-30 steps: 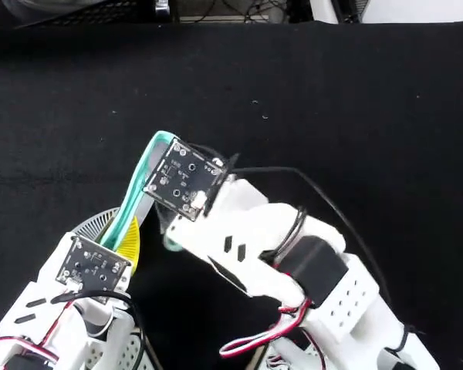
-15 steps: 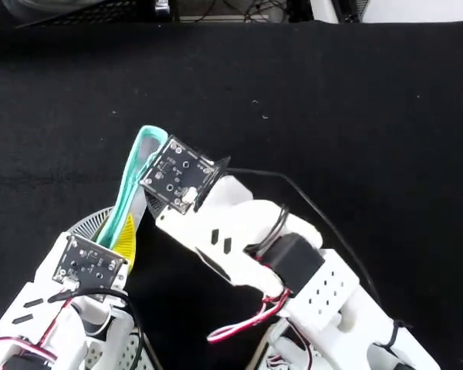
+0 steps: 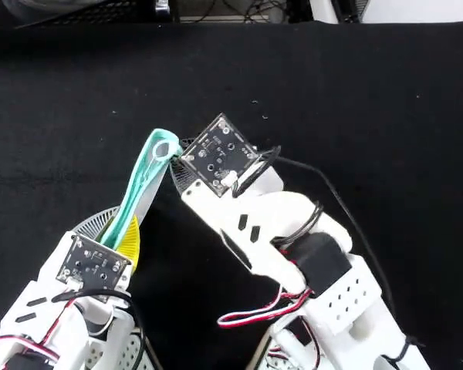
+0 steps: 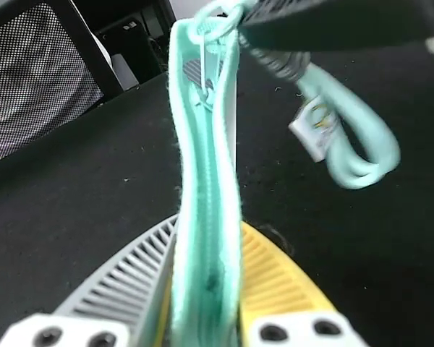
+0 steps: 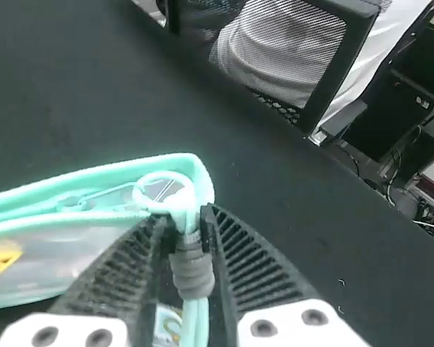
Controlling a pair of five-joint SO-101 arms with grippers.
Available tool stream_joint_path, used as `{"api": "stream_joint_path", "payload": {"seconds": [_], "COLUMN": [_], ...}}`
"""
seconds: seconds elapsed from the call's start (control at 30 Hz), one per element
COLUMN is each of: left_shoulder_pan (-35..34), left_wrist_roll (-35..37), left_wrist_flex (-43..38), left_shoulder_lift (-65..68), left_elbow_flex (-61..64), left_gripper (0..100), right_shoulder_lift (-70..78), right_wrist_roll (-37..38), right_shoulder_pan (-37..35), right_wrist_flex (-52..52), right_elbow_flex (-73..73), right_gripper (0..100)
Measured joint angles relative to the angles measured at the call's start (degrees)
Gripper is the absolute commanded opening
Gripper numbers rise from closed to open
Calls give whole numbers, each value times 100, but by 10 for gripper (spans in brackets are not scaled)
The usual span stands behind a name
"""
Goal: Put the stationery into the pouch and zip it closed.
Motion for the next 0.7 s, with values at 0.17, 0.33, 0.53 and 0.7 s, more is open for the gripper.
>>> {"api": "stream_joint_path", "payload": {"seconds": [0.17,0.33,0.53,0.7], "left_shoulder_pan": [0,9,9,9], "left_wrist_roll": [0,-9,-9,-9], "left_wrist_flex": [-9,-44,-35,-35], "left_shoulder_lift": [0,0,0,0], "left_elbow_flex": [9,9,9,9], "left_gripper": [30,30,30,30], "right_shoulder_lift": [0,79,589,782], "right_wrist_roll": [9,9,9,9], "right_shoulder_pan": [26,378,897,1064], "right_wrist_flex": [-132,-519,-844,-1090], "right_elbow_flex": [0,0,0,9], "right_gripper": [11,11,11,11]}}
